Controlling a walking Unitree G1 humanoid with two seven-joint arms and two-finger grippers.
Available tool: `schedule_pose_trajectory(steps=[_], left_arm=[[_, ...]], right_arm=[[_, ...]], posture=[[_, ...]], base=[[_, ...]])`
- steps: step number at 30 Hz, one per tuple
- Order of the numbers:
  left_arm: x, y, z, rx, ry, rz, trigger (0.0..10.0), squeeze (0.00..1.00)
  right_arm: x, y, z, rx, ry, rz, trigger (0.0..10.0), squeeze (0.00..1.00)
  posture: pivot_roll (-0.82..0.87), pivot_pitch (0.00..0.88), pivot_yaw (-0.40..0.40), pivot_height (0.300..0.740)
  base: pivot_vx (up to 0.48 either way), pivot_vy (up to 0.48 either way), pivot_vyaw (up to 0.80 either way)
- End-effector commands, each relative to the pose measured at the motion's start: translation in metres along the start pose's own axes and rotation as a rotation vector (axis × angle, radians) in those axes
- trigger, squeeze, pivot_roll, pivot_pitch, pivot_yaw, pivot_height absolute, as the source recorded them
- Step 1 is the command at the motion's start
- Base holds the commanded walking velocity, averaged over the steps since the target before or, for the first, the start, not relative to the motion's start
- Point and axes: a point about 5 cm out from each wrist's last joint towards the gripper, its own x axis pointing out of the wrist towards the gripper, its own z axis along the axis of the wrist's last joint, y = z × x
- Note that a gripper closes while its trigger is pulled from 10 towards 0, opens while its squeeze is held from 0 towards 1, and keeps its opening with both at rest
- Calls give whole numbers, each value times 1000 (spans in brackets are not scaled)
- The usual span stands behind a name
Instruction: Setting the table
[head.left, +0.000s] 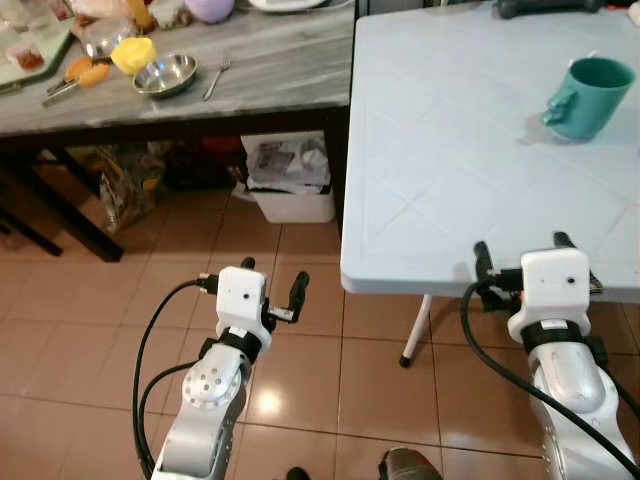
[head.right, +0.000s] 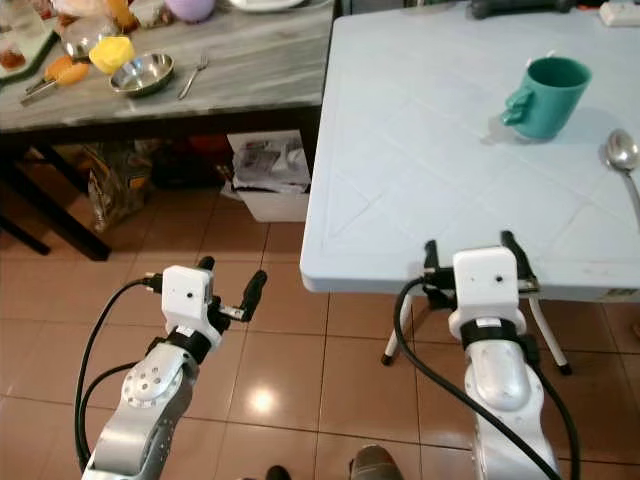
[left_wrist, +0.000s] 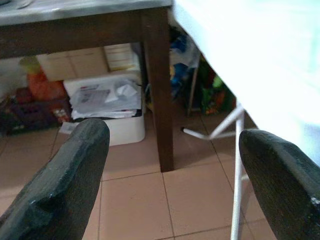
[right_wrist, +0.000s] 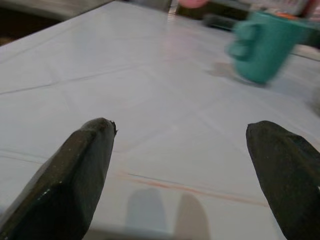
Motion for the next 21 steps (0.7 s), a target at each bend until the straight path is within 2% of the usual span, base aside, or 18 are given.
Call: schedule_pose_trajectory(steps=[1, 2, 7, 11, 16, 17, 21], left_arm=[[-5, 6, 0, 11, -4, 51, 10000, 0], [-7, 8, 0, 6, -13, 92, 10000, 0], [-16, 19, 2, -1, -45, 240, 10000, 0], [-21, 24, 5, 15, -71, 309, 10000, 0], [-24, 35, 14, 54, -114, 397, 10000, 0], [-24, 41, 22, 82, -145, 427, 10000, 0], [-21, 54, 33, 124, -176, 417, 10000, 0]], right_arm=[[1, 8, -1, -2, 12, 73, 10000, 0], [3, 10, 0, -10, 8, 111, 10000, 0], [19, 16, 11, -24, -34, 215, 10000, 0], [33, 21, 26, -27, -94, 268, 10000, 0], [43, 24, 38, -39, -147, 290, 10000, 0], [47, 24, 43, -39, -167, 283, 10000, 0], [50, 28, 46, -31, -184, 270, 10000, 0]], posture=[[-366, 201, 95, 740], [-356, 199, 59, 740], [-325, 189, -13, 740], [-297, 173, -48, 740], [-276, 163, -49, 740], [-271, 160, -40, 740], [-254, 147, -21, 740]], base=[[0, 0, 0], [0, 0, 0], [0, 0, 0], [0, 0, 0], [0, 0, 0], [0, 0, 0], [0, 0, 0]])
